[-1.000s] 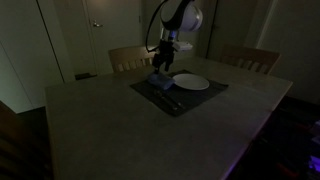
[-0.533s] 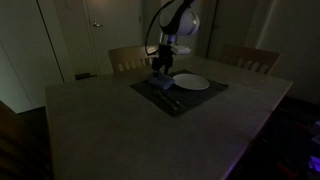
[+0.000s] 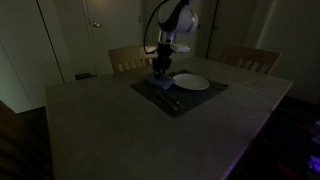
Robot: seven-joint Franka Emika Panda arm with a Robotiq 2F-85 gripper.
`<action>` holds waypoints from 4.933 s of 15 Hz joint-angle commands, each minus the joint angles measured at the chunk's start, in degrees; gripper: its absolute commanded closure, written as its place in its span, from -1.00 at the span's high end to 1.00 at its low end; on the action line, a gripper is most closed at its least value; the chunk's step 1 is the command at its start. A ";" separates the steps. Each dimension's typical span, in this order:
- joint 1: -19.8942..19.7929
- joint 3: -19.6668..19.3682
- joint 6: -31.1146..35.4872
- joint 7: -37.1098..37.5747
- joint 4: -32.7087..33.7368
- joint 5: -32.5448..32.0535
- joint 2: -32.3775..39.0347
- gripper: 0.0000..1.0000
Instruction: Wipe the white plate using the blue towel
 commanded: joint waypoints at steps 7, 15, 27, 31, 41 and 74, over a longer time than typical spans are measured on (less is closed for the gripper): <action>-1.33 1.36 -15.49 -4.56 4.01 3.32 0.03 -0.96; -1.47 1.07 -22.84 -4.76 7.29 5.88 -1.56 -0.96; -4.51 0.44 -24.70 -8.30 1.69 11.87 -11.48 -0.96; -5.67 -1.27 -23.90 -9.64 -4.30 11.25 -15.31 -0.96; -5.21 -3.74 -6.42 -11.07 -16.63 10.03 -16.17 -0.96; 7.30 -16.98 -11.34 35.65 -16.98 -16.58 -10.29 -0.96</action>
